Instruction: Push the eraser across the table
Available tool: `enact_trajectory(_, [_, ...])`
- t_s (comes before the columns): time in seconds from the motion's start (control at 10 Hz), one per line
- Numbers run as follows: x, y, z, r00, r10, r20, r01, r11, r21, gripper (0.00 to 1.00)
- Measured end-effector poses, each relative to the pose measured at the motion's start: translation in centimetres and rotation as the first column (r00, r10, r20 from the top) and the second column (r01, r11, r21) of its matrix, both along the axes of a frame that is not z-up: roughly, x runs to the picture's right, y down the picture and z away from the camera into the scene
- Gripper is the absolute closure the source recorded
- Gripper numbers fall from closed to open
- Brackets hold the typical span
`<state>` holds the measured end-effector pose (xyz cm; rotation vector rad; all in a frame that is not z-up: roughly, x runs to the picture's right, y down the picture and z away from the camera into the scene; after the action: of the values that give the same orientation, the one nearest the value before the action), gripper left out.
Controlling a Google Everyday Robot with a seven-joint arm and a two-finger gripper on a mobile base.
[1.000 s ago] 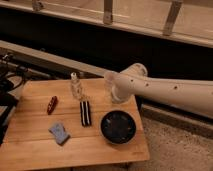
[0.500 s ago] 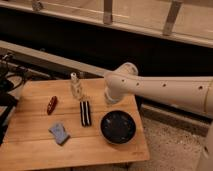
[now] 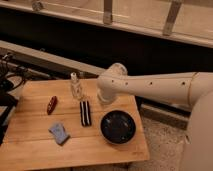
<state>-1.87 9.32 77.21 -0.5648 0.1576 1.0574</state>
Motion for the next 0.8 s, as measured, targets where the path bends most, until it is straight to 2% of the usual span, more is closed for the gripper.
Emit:
enact_trajectory(0.1, [-0.5,0.2,0.2,1.0,-0.009,0.006,0.009,1.0,-0.003,1.0])
enact_trajectory(0.4, [0.8,0.0,0.2,0.999,0.011,0.03,-0.011,0.9999,-0.005,1.0])
enact_trajectory(0.8, [-3.0,-0.8,2.2,0.986,0.06,0.158,-0.052,0.9972,-0.054,1.0])
